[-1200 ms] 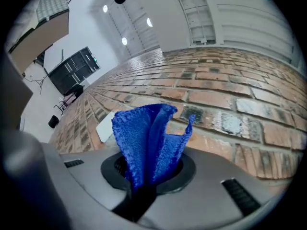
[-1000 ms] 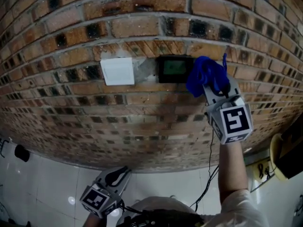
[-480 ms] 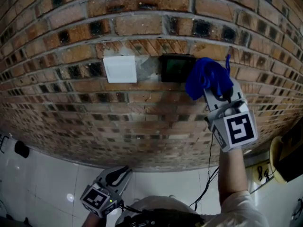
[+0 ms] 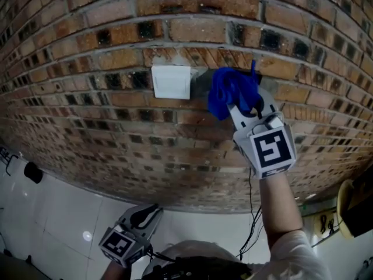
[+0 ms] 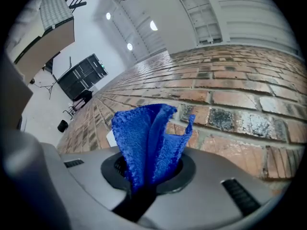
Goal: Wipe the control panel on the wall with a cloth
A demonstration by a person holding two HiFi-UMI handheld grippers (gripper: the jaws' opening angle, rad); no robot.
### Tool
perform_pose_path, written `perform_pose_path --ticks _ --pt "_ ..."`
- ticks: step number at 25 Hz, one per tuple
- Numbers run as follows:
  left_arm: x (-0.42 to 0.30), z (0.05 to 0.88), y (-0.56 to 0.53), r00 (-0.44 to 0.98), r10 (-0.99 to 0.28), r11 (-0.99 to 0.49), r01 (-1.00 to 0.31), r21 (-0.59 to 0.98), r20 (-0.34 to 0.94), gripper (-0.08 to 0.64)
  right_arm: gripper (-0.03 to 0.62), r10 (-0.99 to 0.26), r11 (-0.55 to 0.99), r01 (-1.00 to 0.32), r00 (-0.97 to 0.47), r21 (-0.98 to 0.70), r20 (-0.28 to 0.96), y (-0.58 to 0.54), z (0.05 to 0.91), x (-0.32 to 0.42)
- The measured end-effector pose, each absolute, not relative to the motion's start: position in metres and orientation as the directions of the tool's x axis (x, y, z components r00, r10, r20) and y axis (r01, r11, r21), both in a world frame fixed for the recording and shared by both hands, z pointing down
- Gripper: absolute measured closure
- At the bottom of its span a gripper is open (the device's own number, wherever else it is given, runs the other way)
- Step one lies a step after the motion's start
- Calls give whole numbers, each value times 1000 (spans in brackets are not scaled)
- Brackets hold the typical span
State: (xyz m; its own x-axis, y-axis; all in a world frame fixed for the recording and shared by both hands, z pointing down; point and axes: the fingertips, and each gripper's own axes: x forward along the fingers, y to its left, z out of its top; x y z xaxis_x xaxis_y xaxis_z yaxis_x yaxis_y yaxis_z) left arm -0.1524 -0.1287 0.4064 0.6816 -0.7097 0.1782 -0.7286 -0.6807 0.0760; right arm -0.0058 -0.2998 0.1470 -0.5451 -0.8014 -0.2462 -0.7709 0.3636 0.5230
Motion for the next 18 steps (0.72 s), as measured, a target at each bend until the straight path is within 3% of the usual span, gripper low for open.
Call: perform_pose_path --ticks 13,18 --pt "-117 403 -138 733 -656 -737 -673 57 181 509 503 -904 165 -852 -333 497 -270 -299 155 127" --pt "-105 403 -138 747 -639 -751 -658 60 185 509 503 -892 217 -879 -355 425 -279 -305 159 150"
